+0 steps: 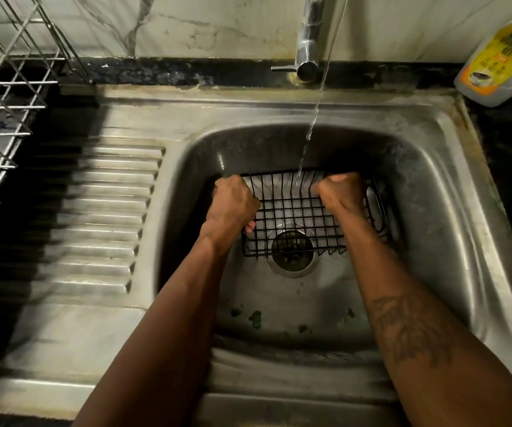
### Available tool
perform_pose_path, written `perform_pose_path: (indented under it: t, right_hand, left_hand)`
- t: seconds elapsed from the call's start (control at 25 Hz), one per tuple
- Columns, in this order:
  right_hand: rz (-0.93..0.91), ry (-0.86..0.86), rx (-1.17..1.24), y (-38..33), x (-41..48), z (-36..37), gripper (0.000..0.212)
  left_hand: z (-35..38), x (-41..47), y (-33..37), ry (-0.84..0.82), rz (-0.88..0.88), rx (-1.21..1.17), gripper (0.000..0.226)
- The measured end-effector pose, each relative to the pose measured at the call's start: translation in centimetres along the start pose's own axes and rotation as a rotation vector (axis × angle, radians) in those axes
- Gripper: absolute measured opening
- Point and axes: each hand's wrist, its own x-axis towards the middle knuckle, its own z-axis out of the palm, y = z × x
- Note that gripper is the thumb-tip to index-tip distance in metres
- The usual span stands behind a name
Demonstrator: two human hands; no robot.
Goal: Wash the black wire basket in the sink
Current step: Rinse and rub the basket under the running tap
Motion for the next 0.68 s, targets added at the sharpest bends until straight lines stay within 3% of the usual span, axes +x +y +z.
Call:
perform_pose_path:
  t: [0.08, 0.2, 0.28, 0.4, 0.48, 0.56, 0.6, 0.68]
  right_hand:
    - [-0.207, -0.246, -0.042, -1.5, -2.0, 2.2, 0.006]
    - [-0.419, -0.543, 0.001, -4.1, -5.3, 5.2, 0.028]
    - [-0.403, -0.488, 0.059, -4.1, -5.0, 5.4, 0.028]
    - [-0.248, -0.328, 0.052, -2.0, -3.0, 3.0, 0.011]
    - [-0.070, -0.094, 0.060, -0.8, -1.5, 0.7, 0.008]
    - [-0.007, 0.136, 0.045, 0.0, -0.7, -0.5, 0.023]
    - [-0.018, 0.163, 0.019, -0.1, -0.9, -0.4, 0.025]
    - [-0.145, -0.041, -0.015, -1.1, -2.0, 1.1, 0.015]
  left_hand:
    - [0.4, 0.7, -0.2, 0.088, -0.018, -0.069, 0.016]
    - [0.7, 0.6, 0.5, 0.074, -0.032, -0.079, 0.025]
    - [0.6, 0.5, 0.7, 0.048, -0.053, -0.113, 0.026]
    - [0.2, 0.0, 0.3, 0.033, -0.057, -0.127, 0.017]
    - [-0.5, -0.2, -0.5, 0.097, 0.072, 0.238, 0.012]
    - [-0.7, 0.0, -0.8, 0.110, 0.073, 0.348, 0.015]
    - [-0.7, 0.0, -0.9, 0.140, 0.088, 0.358, 0.016]
    - [-0.5, -0.8, -0.5, 0.169, 0.062, 0.190, 0.017]
